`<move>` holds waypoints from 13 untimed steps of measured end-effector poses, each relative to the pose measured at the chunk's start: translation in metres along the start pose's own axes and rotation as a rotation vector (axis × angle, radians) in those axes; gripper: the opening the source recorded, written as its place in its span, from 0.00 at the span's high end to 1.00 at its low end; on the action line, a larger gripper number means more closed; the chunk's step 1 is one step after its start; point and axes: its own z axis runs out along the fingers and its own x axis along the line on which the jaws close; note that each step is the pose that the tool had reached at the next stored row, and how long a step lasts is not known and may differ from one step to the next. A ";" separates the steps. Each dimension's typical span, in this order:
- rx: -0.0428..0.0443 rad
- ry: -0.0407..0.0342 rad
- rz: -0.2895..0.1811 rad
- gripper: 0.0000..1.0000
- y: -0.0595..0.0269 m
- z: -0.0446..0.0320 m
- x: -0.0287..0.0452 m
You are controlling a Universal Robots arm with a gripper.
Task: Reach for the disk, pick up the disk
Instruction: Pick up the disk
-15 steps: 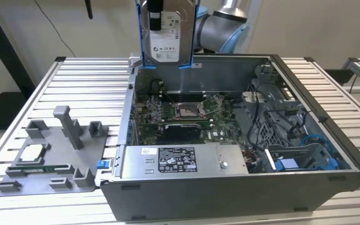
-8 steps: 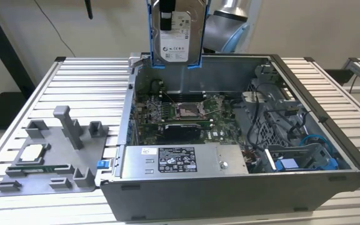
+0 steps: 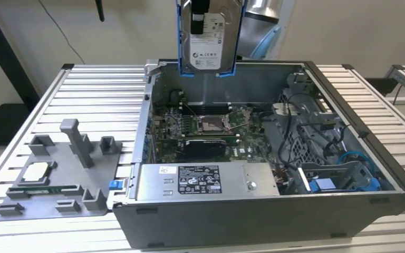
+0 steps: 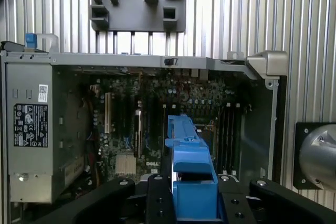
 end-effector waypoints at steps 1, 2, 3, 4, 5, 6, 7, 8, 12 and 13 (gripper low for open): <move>0.0000 0.0000 0.000 1.00 -0.0026 0.0000 0.0000; 0.0000 0.0000 0.000 1.00 -0.0050 -0.0001 0.0000; 0.0000 0.0000 0.000 1.00 -0.0075 -0.0001 -0.0001; -0.0001 0.0001 0.000 1.00 -0.0100 -0.0002 -0.0001; 0.0000 0.0000 0.000 1.00 -0.0125 -0.0002 -0.0001; 0.0000 0.0000 0.000 1.00 -0.0151 -0.0002 -0.0001; 0.0000 0.0001 0.000 1.00 -0.0176 -0.0002 -0.0002; 0.0000 0.0000 0.000 1.00 -0.0201 -0.0003 -0.0002; 0.0000 0.0001 0.000 1.00 -0.0303 -0.0004 -0.0003; -0.0001 0.0001 0.000 1.00 -0.0329 -0.0004 -0.0004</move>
